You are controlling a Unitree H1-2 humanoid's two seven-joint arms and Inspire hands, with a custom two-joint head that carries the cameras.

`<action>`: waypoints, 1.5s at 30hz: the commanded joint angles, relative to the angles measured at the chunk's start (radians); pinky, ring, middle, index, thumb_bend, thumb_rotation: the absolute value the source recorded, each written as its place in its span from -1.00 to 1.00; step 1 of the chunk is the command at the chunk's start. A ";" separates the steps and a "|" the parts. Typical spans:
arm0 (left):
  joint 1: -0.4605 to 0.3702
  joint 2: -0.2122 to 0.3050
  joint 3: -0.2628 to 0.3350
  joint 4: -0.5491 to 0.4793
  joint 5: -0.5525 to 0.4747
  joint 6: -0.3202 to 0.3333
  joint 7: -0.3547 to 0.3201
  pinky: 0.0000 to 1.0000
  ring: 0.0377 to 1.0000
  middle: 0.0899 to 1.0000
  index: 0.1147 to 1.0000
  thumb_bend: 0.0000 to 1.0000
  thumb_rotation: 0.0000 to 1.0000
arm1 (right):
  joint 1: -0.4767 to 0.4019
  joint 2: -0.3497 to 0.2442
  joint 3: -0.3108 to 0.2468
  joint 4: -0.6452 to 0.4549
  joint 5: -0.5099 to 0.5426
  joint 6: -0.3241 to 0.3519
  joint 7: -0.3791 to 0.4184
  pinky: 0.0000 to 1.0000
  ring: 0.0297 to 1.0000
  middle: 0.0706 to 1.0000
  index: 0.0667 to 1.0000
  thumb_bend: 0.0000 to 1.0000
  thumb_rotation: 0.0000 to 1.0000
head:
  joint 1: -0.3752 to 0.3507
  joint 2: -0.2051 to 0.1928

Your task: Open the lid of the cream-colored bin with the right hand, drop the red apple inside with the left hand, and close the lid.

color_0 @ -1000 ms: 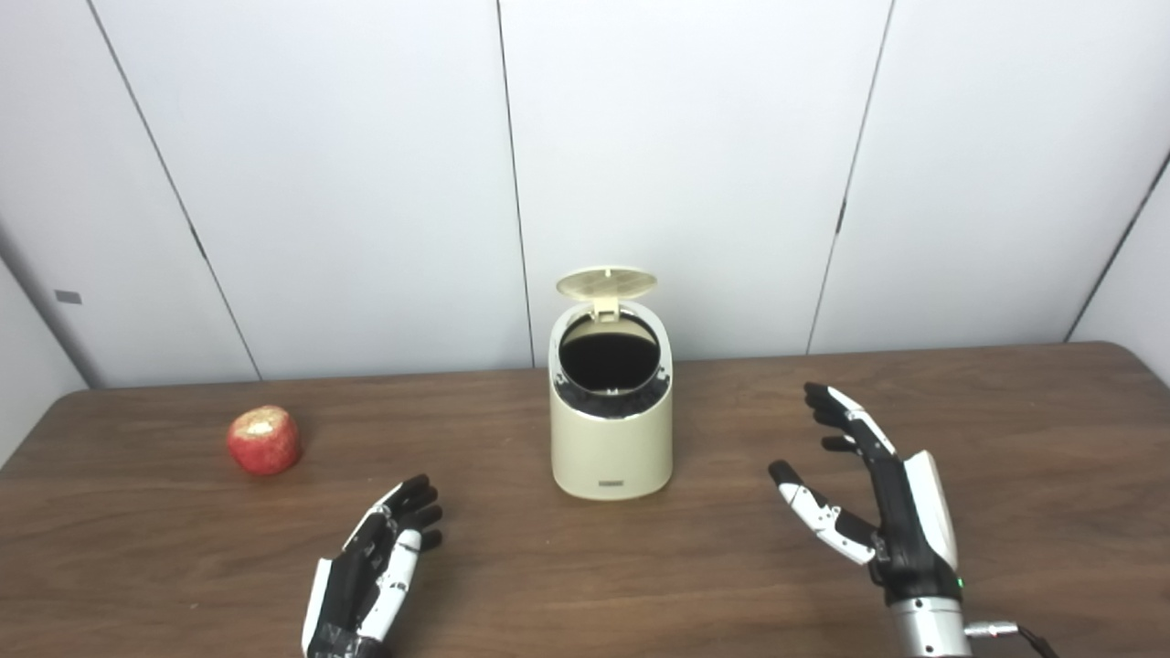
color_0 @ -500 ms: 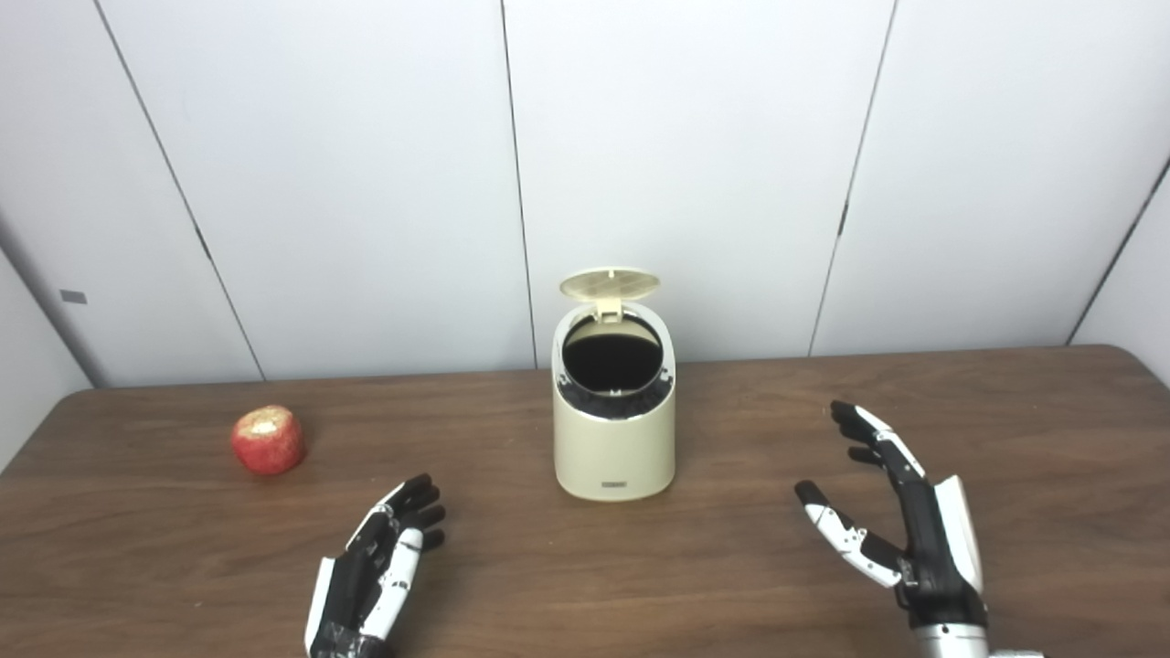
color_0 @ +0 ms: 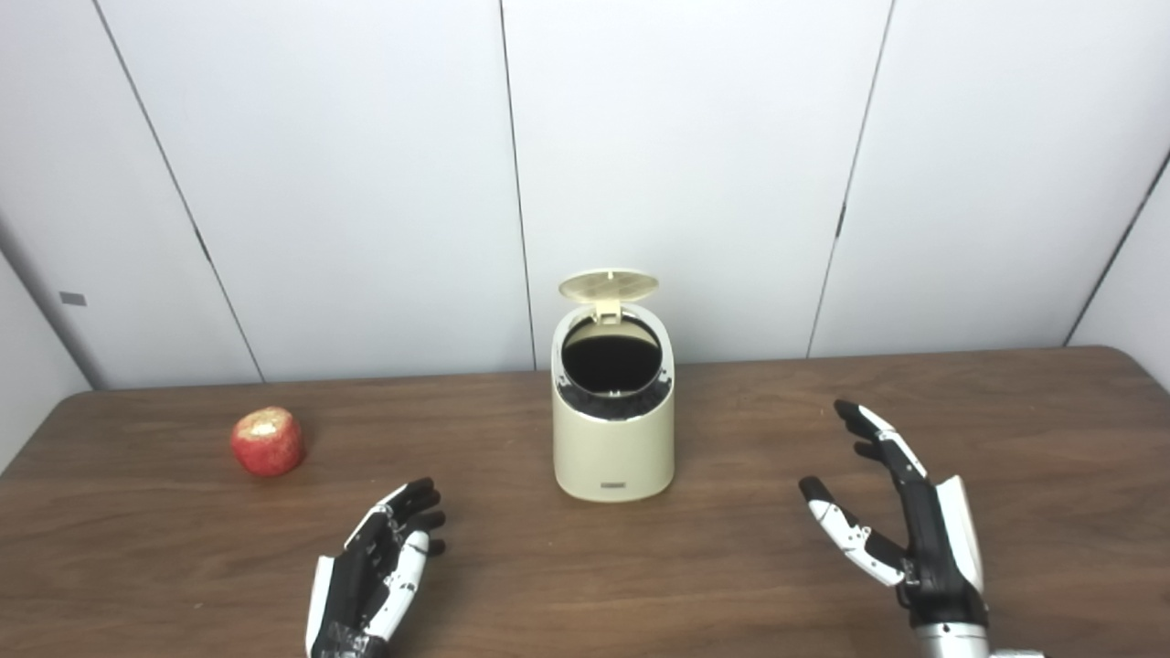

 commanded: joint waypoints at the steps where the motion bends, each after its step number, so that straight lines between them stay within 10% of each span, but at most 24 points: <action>1: -0.040 0.024 0.010 -0.005 0.132 -0.109 0.083 0.23 0.43 0.45 0.44 0.19 -0.68 | 0.022 0.010 0.004 0.043 0.004 -0.011 0.000 0.55 0.67 0.65 0.62 -0.56 -0.25 | 0.002 -0.004; 9: -0.120 0.088 0.098 -0.105 0.276 -0.112 0.180 0.33 0.49 0.50 0.53 0.61 -0.62 | 0.013 0.009 0.005 0.048 0.010 0.009 0.007 0.56 0.68 0.67 0.64 -0.57 -0.28 | 0.016 -0.021; 20: -0.223 0.160 0.215 -0.144 0.194 -0.112 0.206 0.44 0.60 0.58 0.58 0.73 -0.44 | 0.016 0.008 -0.001 0.039 0.023 0.014 0.017 0.57 0.69 0.69 0.64 -0.58 -0.41 | 0.043 -0.022; 29: -0.312 0.199 0.238 -0.066 0.184 0.027 0.193 0.57 0.69 0.63 0.64 0.75 -0.65 | 0.019 -0.009 -0.012 0.047 0.031 0.001 0.021 0.56 0.69 0.68 0.63 -0.59 -0.66 | 0.120 -0.034; 39: -0.321 0.176 0.200 -0.068 0.252 0.219 0.188 0.53 0.74 0.72 0.71 0.88 -0.34 | 0.024 -0.039 -0.032 0.041 0.086 -0.021 0.036 0.52 0.66 0.67 0.63 -0.62 -0.95 | 0.269 -0.051; 45: -0.330 0.168 0.182 -0.051 0.262 0.282 0.203 0.67 0.81 0.77 0.77 1.00 -0.20 | 0.033 -0.041 -0.044 -0.017 0.103 0.023 0.068 0.39 0.61 0.63 0.59 -0.65 -0.38 | 0.323 -0.056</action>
